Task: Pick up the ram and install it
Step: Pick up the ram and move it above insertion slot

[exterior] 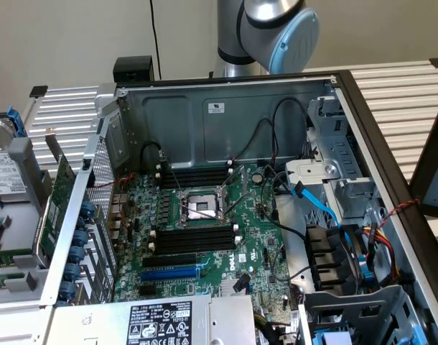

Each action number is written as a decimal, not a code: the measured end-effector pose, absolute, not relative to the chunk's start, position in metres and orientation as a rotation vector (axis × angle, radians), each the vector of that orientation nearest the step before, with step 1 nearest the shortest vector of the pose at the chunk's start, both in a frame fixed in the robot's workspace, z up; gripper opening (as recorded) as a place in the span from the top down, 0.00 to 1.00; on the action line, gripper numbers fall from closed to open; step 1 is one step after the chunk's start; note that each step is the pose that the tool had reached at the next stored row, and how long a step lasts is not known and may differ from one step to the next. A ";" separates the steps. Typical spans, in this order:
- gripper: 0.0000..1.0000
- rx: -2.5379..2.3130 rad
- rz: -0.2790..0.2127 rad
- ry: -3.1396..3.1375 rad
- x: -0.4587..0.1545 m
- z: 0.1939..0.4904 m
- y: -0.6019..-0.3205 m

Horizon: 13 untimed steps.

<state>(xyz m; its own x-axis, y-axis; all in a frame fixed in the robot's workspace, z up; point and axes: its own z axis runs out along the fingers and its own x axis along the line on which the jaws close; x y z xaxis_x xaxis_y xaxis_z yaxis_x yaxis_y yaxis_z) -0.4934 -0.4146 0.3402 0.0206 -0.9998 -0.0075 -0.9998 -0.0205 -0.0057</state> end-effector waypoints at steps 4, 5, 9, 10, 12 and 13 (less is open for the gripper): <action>0.58 -2.239 0.002 2.190 -0.489 0.333 -0.420; 0.58 -2.239 0.002 2.190 -0.487 0.331 -0.421; 0.58 -2.240 0.002 2.190 -0.480 0.324 -0.425; 0.58 -2.240 0.002 2.190 -0.477 0.322 -0.425; 0.58 -2.240 0.002 2.190 -0.472 0.318 -0.425; 0.58 -2.239 0.002 2.190 -0.470 0.317 -0.425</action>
